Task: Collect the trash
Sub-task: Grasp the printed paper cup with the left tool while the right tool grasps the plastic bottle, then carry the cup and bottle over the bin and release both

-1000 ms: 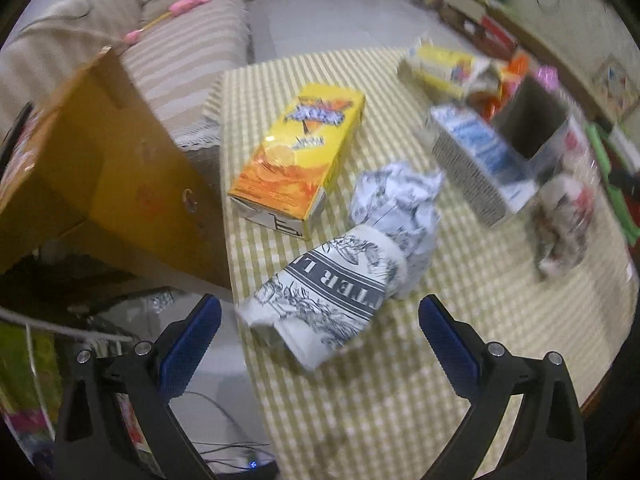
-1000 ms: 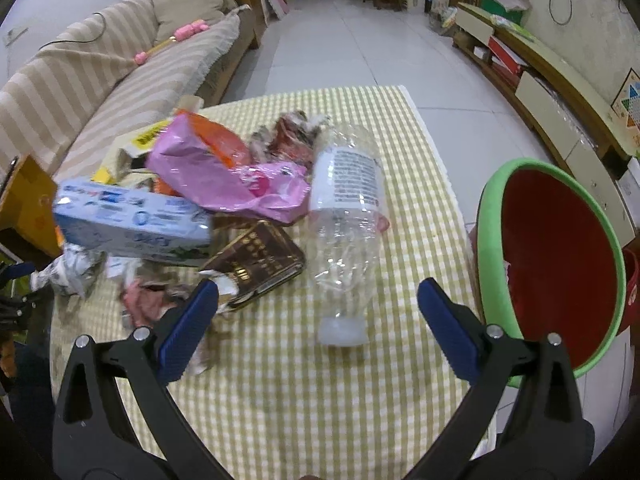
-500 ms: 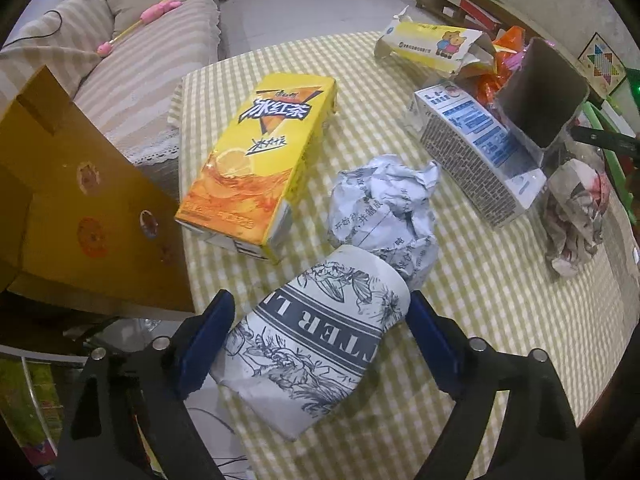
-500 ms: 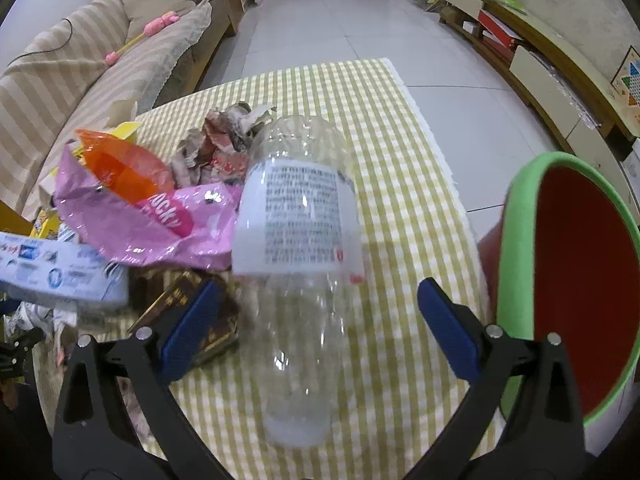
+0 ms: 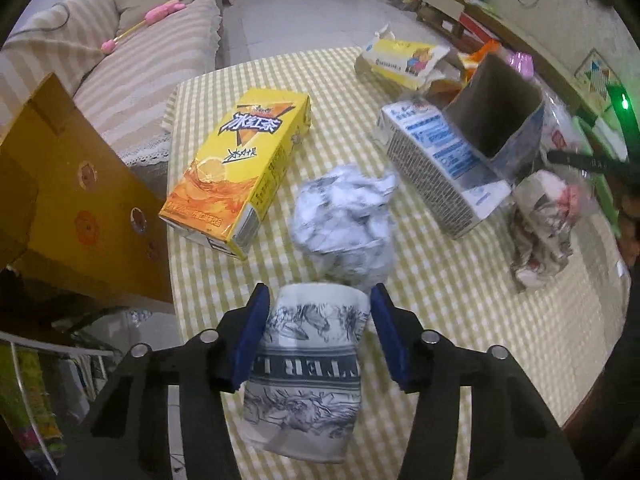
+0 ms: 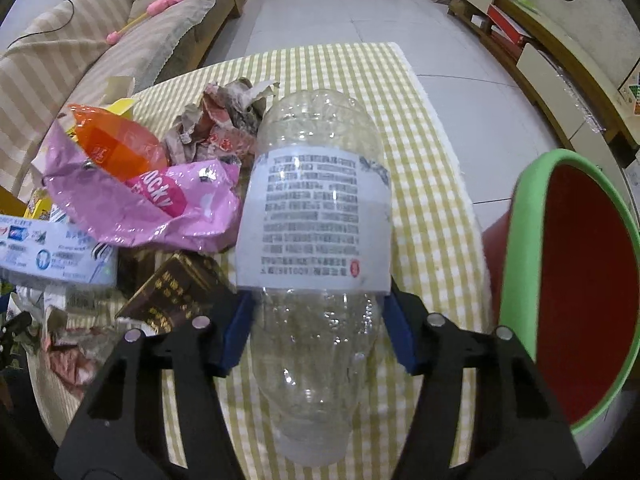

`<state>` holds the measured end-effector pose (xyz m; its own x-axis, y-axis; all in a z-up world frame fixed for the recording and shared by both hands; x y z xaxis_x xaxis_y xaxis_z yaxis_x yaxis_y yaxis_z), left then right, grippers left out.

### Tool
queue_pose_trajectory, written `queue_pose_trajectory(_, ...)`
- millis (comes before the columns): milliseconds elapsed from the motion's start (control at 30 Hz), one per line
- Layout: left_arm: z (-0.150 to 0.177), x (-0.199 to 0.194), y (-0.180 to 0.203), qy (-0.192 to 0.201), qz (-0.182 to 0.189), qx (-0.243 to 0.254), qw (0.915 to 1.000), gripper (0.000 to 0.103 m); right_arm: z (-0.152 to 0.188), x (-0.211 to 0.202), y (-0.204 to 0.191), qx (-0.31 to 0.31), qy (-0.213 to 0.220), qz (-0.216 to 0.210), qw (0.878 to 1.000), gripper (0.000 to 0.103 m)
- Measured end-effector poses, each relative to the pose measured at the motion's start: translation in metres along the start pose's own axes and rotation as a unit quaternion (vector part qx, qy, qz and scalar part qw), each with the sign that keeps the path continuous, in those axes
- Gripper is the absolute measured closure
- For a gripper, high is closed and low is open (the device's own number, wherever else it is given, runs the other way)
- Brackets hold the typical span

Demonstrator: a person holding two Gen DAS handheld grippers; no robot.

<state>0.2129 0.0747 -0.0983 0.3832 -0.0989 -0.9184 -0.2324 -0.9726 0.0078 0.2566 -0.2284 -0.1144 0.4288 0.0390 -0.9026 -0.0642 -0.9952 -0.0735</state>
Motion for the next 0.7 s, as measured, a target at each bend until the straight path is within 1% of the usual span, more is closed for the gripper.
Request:
queue_pose_trajectory(100, 0.002, -0.008, 0.003, 0.002, 0.018, -0.016, 0.9997, 0.055, 0.006, -0.012, 0.002, 0.001, 0.006, -0.004, 1.0, 0.046)
queue_pose_trajectory(200, 0.007, -0.015, 0.005, 0.004, 0.021, -0.03, 0.9993, 0.055, 0.01, -0.021, 0.003, 0.003, 0.013, -0.008, 1.0, 0.046)
queue_pose_trajectory(300, 0.012, -0.03, 0.009, 0.016, 0.032, -0.045, 0.9984, 0.055, 0.014, -0.032, 0.004, 0.005, 0.021, -0.015, 1.0, 0.046)
queue_pose_trajectory(533, 0.011, -0.066, 0.029, 0.048, 0.05, -0.053, 0.9962, 0.055, 0.017, -0.061, 0.007, 0.005, 0.045, -0.029, 0.999, 0.046)
queue_pose_trajectory(700, -0.001, -0.089, 0.051, 0.074, 0.069, -0.05, 0.9937, 0.055, 0.016, -0.087, 0.01, 0.006, 0.067, -0.04, 0.997, 0.046)
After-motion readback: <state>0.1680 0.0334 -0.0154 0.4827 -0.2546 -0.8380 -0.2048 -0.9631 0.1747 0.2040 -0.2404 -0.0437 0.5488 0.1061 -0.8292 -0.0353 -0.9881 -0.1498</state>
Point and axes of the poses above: each gripper's, at about its wrist camera, not at the fingertips, and x roughly the way its jaws point, y to its right, z to its underside, the point moved 4 cm from there along x, roughly the way its jaws point, and after that the axes turned 1 degree about y, right-handed, at the moved point
